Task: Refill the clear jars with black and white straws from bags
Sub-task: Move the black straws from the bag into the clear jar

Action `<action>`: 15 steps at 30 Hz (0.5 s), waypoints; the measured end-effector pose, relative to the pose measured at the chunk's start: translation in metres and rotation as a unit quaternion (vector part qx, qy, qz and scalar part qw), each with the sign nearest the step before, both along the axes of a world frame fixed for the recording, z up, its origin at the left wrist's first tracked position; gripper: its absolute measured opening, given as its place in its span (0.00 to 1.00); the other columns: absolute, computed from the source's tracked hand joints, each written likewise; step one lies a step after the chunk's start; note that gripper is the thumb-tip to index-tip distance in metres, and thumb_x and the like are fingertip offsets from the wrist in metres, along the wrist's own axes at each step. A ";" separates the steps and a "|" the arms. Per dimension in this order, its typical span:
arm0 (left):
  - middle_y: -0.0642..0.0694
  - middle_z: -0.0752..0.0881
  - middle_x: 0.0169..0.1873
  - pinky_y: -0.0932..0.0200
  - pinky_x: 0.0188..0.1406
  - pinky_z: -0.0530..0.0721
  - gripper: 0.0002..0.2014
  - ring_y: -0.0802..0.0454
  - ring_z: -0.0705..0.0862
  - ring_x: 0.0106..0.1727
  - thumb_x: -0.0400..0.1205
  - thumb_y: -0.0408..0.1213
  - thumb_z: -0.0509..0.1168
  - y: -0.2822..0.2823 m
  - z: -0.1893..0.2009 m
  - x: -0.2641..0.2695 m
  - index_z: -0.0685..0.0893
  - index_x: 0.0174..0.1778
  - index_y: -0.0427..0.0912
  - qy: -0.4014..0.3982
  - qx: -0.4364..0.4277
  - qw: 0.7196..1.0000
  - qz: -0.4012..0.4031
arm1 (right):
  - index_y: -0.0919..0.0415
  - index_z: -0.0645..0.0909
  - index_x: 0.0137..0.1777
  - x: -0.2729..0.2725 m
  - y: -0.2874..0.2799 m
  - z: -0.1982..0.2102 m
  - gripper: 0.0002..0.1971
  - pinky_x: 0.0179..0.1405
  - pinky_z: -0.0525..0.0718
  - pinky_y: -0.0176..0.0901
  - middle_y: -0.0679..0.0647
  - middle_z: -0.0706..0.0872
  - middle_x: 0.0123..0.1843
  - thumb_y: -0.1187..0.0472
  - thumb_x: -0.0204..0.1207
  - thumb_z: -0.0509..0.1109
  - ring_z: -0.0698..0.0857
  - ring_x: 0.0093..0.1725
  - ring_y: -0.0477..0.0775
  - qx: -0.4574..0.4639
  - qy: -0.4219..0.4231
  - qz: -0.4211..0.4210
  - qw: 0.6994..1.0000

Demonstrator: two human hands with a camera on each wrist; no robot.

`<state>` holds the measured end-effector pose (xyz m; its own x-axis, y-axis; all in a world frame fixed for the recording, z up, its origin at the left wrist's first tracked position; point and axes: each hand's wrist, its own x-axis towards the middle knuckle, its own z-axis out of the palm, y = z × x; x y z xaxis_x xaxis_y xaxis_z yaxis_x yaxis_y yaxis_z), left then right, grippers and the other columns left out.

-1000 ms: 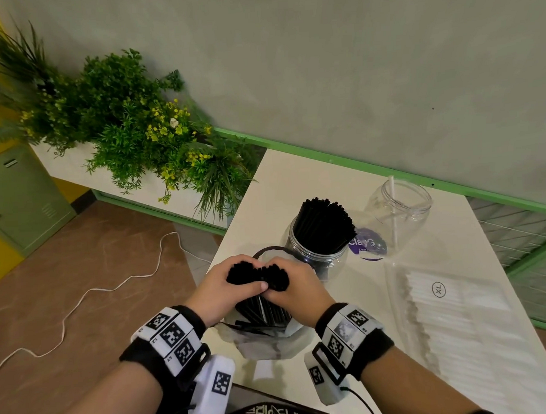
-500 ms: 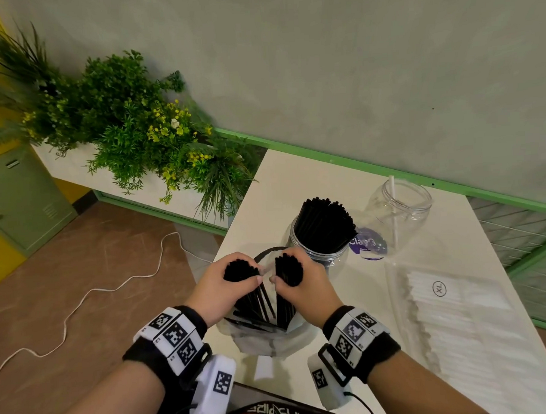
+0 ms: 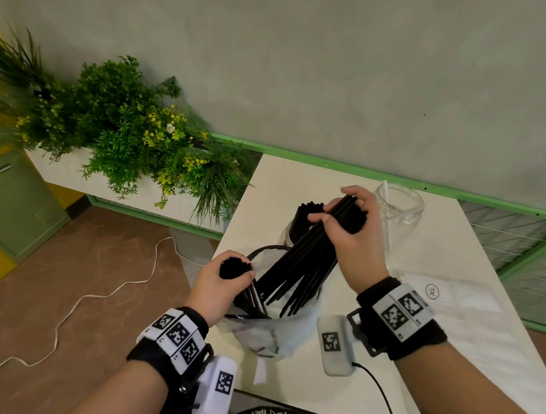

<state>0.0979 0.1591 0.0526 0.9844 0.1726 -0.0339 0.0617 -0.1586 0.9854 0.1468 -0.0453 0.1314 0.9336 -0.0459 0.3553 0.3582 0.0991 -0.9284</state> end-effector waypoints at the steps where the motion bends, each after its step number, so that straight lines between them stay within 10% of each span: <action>1: 0.46 0.88 0.41 0.71 0.42 0.79 0.05 0.61 0.85 0.41 0.76 0.29 0.72 0.000 0.000 0.001 0.85 0.42 0.42 0.000 0.005 1.000 0.001 | 0.54 0.74 0.59 0.003 -0.005 0.006 0.22 0.57 0.86 0.56 0.55 0.83 0.45 0.77 0.73 0.71 0.85 0.55 0.71 0.021 0.005 -0.012 1.000; 8: 0.47 0.88 0.40 0.66 0.43 0.80 0.08 0.59 0.84 0.41 0.75 0.31 0.73 -0.001 0.003 0.003 0.84 0.39 0.49 -0.007 0.035 0.999 -0.011 | 0.51 0.72 0.57 0.020 -0.046 0.038 0.21 0.59 0.84 0.69 0.55 0.82 0.45 0.79 0.76 0.66 0.88 0.49 0.62 0.153 -0.006 -0.105 0.983; 15: 0.46 0.87 0.39 0.71 0.40 0.79 0.06 0.60 0.84 0.40 0.76 0.30 0.72 -0.003 0.006 0.003 0.84 0.40 0.46 -0.008 0.053 0.998 -0.019 | 0.53 0.67 0.57 0.034 -0.050 0.058 0.20 0.57 0.84 0.49 0.57 0.81 0.46 0.78 0.76 0.64 0.90 0.50 0.61 0.177 -0.094 -0.182 0.963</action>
<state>0.1011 0.1565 0.0585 0.9906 0.1370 -0.0017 0.0383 -0.2648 0.9635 0.1807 -0.0956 0.1891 0.7528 -0.5079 0.4188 0.5879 0.2326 -0.7747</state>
